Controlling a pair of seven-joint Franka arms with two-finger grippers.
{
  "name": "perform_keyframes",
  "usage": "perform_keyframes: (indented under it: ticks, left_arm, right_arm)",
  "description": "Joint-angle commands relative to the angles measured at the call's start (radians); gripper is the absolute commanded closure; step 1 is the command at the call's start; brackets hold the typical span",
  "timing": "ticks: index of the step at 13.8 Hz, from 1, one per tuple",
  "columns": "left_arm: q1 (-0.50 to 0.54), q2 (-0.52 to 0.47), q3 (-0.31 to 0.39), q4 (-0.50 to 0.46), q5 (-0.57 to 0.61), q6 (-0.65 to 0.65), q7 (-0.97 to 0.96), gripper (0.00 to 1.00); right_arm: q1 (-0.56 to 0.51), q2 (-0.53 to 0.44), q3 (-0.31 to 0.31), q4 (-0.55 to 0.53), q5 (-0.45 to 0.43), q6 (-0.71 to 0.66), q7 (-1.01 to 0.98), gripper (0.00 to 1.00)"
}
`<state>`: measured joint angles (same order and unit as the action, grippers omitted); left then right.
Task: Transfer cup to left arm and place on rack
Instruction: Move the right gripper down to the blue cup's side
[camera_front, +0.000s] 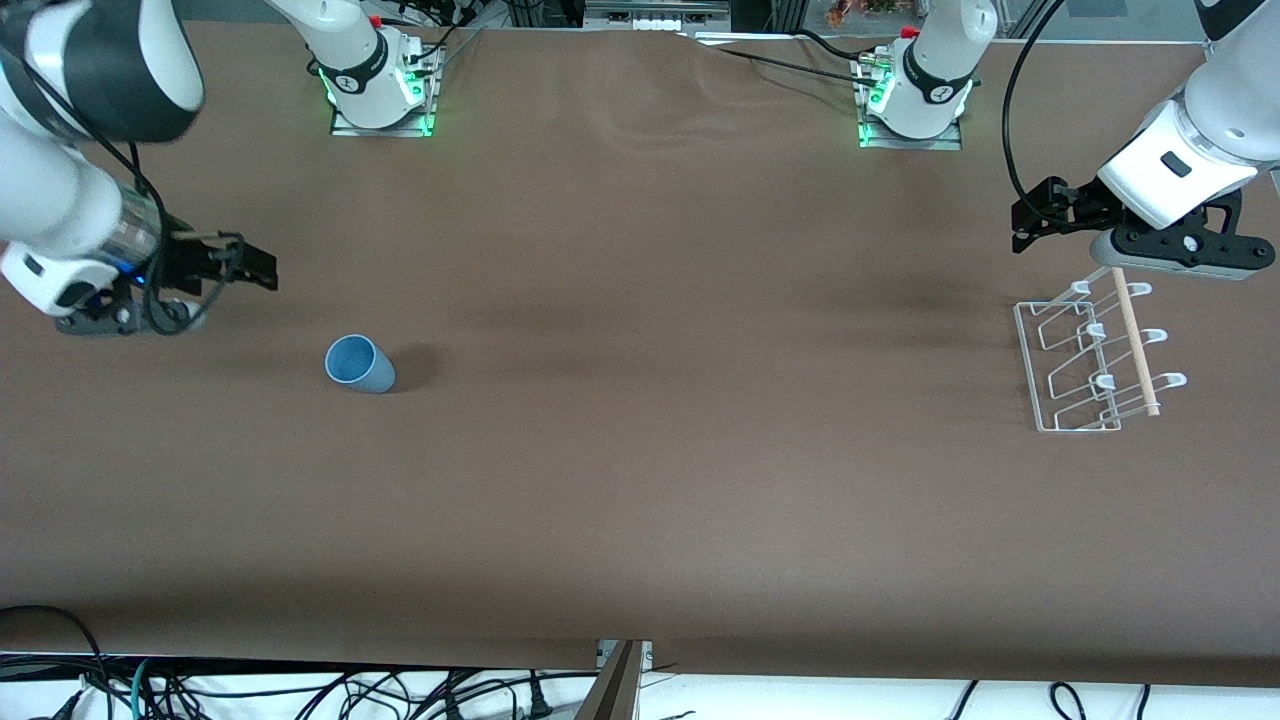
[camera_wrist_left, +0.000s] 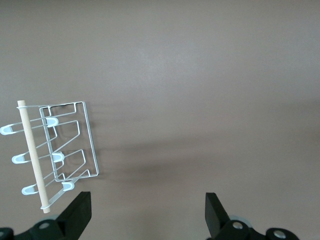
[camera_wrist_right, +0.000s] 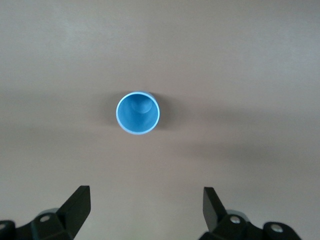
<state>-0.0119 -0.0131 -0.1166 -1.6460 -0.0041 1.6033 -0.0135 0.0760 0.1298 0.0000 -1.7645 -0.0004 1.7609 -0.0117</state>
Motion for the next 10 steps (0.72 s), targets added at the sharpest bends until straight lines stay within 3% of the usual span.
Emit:
perform_keyframes:
  ticks: [1, 6, 10]
  left_arm:
    - [-0.003, 0.010, -0.003, 0.026, 0.015, -0.023, -0.013, 0.00]
    - [-0.003, 0.009, -0.003, 0.026, 0.015, -0.023, -0.013, 0.00]
    - [-0.002, 0.010, -0.003, 0.026, 0.015, -0.023, -0.013, 0.00]
  right_arm:
    - [-0.016, 0.043, 0.008, -0.067, -0.033, 0.107, -0.053, 0.01]
    - [-0.019, 0.187, -0.002, -0.107, -0.035, 0.265, -0.096, 0.01]
    - [-0.019, 0.247, -0.002, -0.113, -0.046, 0.287, -0.120, 0.01]
